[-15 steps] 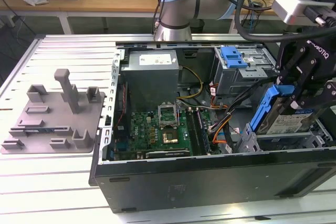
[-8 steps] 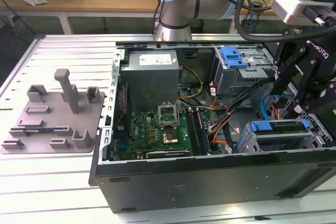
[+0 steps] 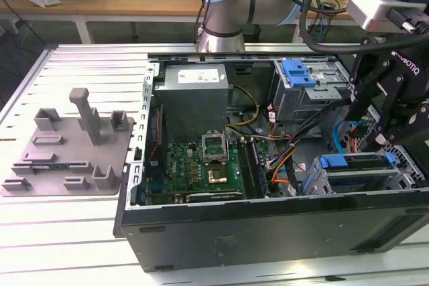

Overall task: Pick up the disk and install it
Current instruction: 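Insert the disk into the insertion slot, then insert the first disk wire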

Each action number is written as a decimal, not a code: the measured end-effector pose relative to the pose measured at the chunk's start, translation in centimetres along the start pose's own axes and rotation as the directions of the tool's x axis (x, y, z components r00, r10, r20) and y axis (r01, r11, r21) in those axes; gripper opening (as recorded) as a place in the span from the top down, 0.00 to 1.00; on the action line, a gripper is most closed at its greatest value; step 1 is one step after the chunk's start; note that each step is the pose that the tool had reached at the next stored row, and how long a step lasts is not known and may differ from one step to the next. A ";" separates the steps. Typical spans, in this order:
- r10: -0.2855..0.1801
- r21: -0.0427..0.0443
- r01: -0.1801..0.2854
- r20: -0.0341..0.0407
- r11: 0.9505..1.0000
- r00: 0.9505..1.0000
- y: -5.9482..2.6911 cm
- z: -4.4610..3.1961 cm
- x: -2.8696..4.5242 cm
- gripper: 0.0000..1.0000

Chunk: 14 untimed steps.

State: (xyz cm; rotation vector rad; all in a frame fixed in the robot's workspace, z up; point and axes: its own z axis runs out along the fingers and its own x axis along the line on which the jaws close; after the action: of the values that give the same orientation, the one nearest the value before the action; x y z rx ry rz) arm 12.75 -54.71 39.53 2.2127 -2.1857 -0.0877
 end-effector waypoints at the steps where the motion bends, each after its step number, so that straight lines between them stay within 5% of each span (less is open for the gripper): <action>1: 0.000 0.000 0.000 0.000 1.000 1.000 0.00 0.00 0.00 0.44; 8: 0.000 0.000 0.000 0.000 1.000 1.000 0.00 0.00 -0.03 0.44; 9: 0.010 -0.001 -0.010 -0.065 1.000 0.998 0.14 0.04 -1.39 0.44; 14: 0.013 0.000 -0.013 -0.078 1.000 0.997 0.11 0.07 -3.36 0.44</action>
State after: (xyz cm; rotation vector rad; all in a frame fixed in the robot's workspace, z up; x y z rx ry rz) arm 12.60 -51.35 39.53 2.1628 -2.1592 -0.0017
